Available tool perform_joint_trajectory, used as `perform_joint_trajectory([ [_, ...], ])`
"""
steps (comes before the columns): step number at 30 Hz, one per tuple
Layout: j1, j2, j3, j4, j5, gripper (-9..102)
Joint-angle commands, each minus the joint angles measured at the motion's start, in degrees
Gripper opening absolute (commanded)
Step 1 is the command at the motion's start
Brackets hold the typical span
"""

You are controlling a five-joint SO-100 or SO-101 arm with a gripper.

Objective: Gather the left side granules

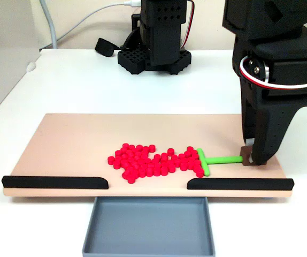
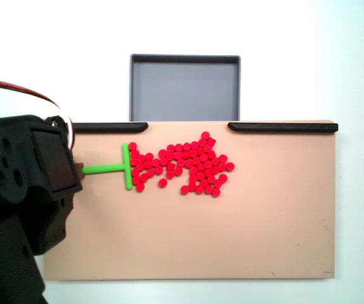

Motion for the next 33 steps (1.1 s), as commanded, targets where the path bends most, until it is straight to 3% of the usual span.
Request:
perform_joint_trajectory([
  [1, 0.88, 0.79, -0.44, 0.18, -0.44, 0],
  [33, 3.52, 0.44, -0.09, 0.26, -0.53, 0],
])
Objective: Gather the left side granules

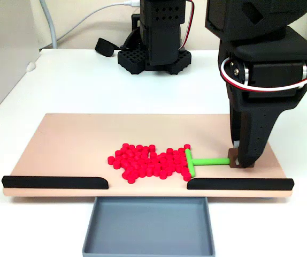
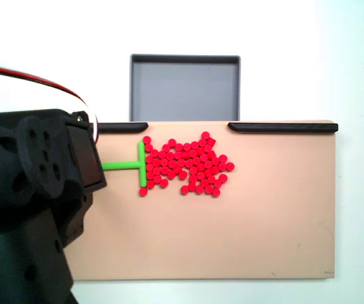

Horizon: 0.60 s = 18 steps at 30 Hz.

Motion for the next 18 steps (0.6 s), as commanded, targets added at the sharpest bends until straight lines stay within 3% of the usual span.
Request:
perform_joint_trajectory([
  [1, 1.05, 0.44, -0.09, 0.26, -0.53, 0],
  [18, 2.72, 1.49, 1.32, 0.26, -2.2, 0],
])
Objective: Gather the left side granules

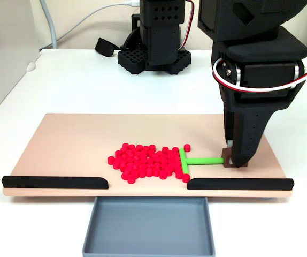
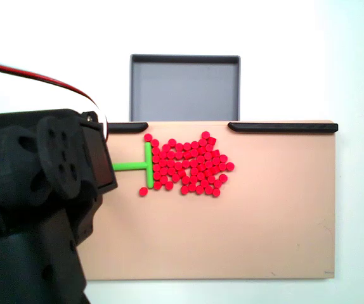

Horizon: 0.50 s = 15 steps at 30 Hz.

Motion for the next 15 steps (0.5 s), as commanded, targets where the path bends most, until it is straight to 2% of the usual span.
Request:
perform_joint_trajectory([
  [1, 0.88, 1.41, 0.18, 0.35, -0.97, 0],
  [15, 1.14, 2.37, 0.18, 0.44, -1.23, 0],
])
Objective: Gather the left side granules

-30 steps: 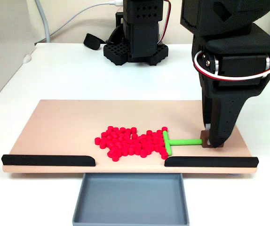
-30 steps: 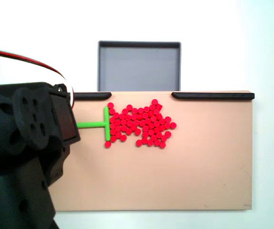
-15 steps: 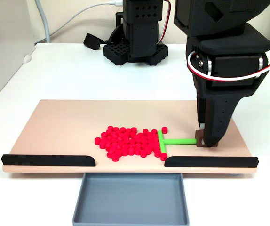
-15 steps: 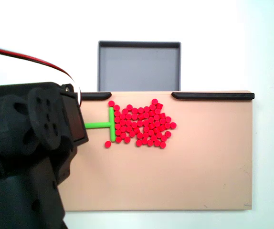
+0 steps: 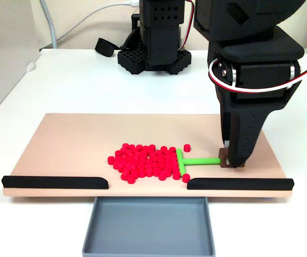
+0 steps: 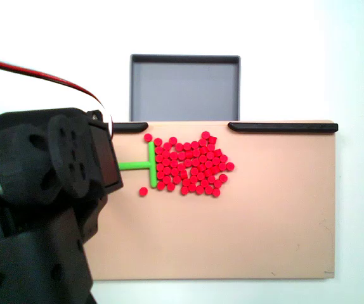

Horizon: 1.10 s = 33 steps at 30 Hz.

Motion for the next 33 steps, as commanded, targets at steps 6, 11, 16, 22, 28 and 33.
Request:
perform_joint_trajectory([
  [6, 0.53, 4.31, 0.18, 0.35, -0.7, 0],
  [11, 0.35, 6.77, 2.11, 0.35, -1.67, 0],
  [16, 0.26, 10.11, 5.54, 0.35, -3.08, 0],
  [22, -0.26, 13.27, 6.33, 0.35, -3.52, 0],
  [28, -0.97, 20.3, 14.59, 0.35, -11.95, 0],
  [33, -0.09, 26.72, 22.85, 0.26, -26.46, 0],
])
